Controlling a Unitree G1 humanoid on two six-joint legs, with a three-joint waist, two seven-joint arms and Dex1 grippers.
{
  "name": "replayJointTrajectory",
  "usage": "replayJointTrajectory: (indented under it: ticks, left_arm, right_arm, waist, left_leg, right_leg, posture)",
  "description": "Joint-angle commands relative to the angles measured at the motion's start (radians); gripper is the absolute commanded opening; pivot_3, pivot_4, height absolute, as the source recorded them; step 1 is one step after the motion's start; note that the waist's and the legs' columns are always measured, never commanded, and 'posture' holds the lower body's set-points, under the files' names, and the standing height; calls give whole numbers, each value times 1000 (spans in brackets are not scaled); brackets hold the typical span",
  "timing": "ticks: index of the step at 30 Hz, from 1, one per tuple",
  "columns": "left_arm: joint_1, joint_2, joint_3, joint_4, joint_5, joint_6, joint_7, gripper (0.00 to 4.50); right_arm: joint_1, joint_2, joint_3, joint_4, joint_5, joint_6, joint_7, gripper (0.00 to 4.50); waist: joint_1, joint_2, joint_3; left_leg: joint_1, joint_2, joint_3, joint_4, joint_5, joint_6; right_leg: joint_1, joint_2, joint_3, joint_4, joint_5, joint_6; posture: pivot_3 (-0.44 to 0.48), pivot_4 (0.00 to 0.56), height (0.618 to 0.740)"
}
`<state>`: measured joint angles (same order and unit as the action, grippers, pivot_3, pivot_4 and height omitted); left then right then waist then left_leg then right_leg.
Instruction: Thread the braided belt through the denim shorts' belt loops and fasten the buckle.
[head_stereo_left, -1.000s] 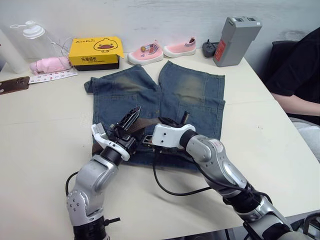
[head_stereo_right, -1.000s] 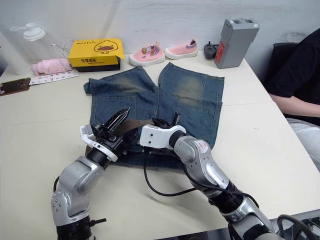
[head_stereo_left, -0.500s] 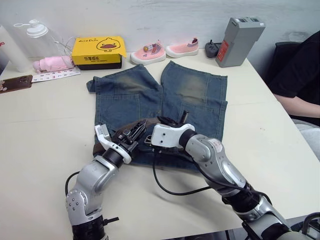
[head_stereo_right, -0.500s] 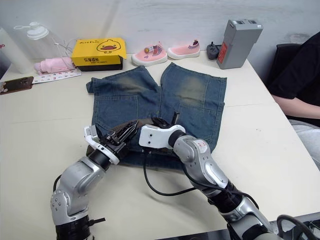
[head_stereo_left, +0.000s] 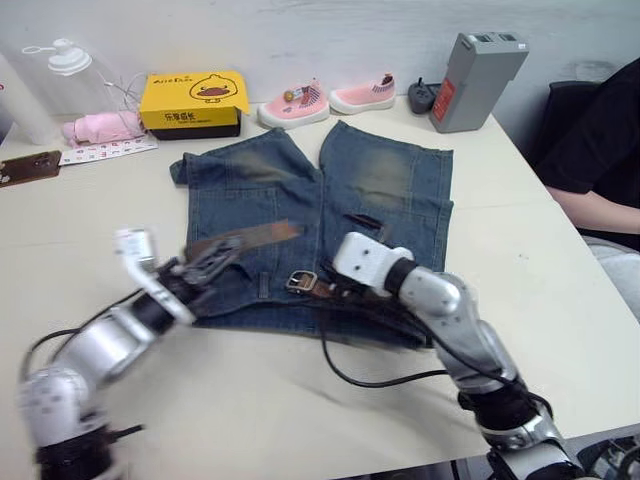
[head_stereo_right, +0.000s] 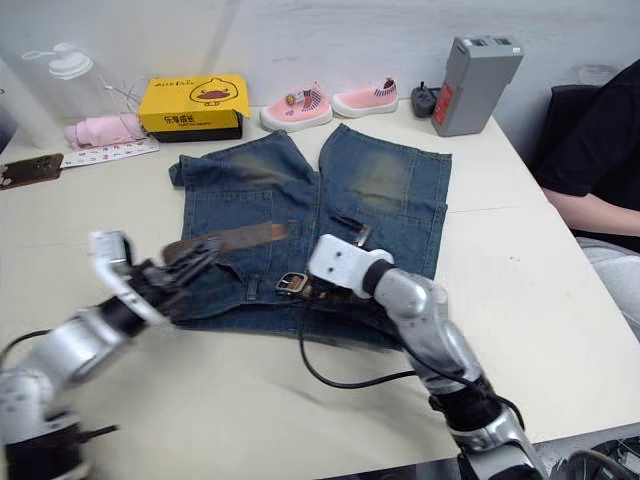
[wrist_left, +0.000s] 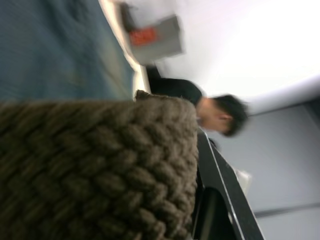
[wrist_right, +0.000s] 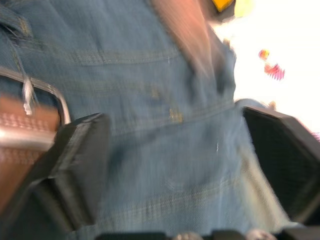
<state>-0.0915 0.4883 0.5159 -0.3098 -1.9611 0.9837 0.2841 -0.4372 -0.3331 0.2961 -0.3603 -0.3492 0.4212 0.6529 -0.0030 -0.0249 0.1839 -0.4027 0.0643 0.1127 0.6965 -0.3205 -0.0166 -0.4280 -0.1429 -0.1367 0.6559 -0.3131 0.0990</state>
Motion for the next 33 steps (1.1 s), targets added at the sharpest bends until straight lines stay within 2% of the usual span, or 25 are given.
replayJointTrajectory:
  ticks: [1,4,8,16,22,30,33]
  left_arm:
    - [78,157,71,112,-11,157,-194,0]
    - [97,189,48,156,-11,183,-226,0]
    - [108,181,6,158,-11,177,-216,0]
    - [173,249,73,216,-11,193,-233,0]
    - [195,292,100,267,-11,213,-219,0]
    - [152,269,21,235,-11,207,-191,0]
    - [146,287,-4,243,-11,221,-191,0]
  right_arm:
    - [56,-41,-126,-140,282,66,192,4471]
    - [71,-70,-157,-171,388,108,250,4471]
    - [63,-101,-175,-182,471,150,267,4471]
    - [54,-145,-186,-195,564,191,244,4471]
    - [58,-198,-189,-179,600,163,262,4471]
    - [53,-243,-168,-143,607,116,271,4471]
    - [55,-245,-161,-147,607,116,265,4471]
  waist:
    - [1,0,0]
    - [3,0,0]
    - [1,0,0]
    - [-1,0,0]
    - [1,1,0]
    - [1,0,0]
    - [1,0,0]
  left_leg:
    - [0,0,0,0,0,0]
    - [0,0,-3,-2,0,0]
    - [0,0,-3,-2,-1,0]
    - [1,0,-3,-4,0,-1]
    - [1,0,-2,-4,-1,0]
    - [2,-1,-2,-4,-1,0]
    - [2,-1,-2,-4,-1,0]
  right_leg:
    - [0,0,0,-1,0,0]
    - [1,0,0,-3,0,0]
    - [1,0,1,-3,0,0]
    - [0,-1,1,-2,0,0]
    - [0,-2,2,-3,0,0]
    - [0,-3,2,-3,0,0]
    - [0,-3,2,-3,0,0]
  posture:
    - [0,150,698]
    - [0,150,698]
    - [0,150,698]
    - [0,150,698]
    - [0,150,698]
    - [0,150,698]
    - [0,150,698]
